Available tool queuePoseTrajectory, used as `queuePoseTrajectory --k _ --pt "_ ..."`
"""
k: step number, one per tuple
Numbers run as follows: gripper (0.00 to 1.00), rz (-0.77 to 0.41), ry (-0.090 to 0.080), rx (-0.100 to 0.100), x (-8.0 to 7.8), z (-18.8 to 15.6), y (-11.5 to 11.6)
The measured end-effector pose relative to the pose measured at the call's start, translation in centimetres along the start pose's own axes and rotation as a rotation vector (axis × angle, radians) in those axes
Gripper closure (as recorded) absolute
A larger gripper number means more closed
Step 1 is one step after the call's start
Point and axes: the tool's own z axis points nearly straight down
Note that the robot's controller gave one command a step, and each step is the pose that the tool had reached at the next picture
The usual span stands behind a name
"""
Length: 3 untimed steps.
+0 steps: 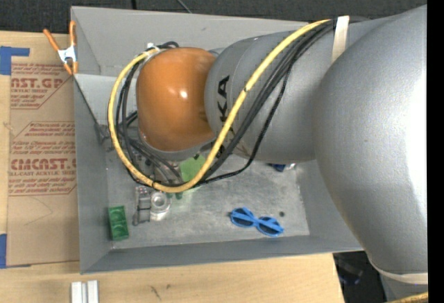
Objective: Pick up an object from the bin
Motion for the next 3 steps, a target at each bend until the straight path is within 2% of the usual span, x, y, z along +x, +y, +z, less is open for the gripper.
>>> queuePoseTrajectory --k 1,2,3 --pt "0.00 -0.318 0.007 0.002 0.7 11.5 -1.2" --pt "0.00 -0.600 -0.009 0.002 2.0 11.6 0.3" --pt "1.00 -0.599 -0.006 0.000 2.1 11.7 0.3"
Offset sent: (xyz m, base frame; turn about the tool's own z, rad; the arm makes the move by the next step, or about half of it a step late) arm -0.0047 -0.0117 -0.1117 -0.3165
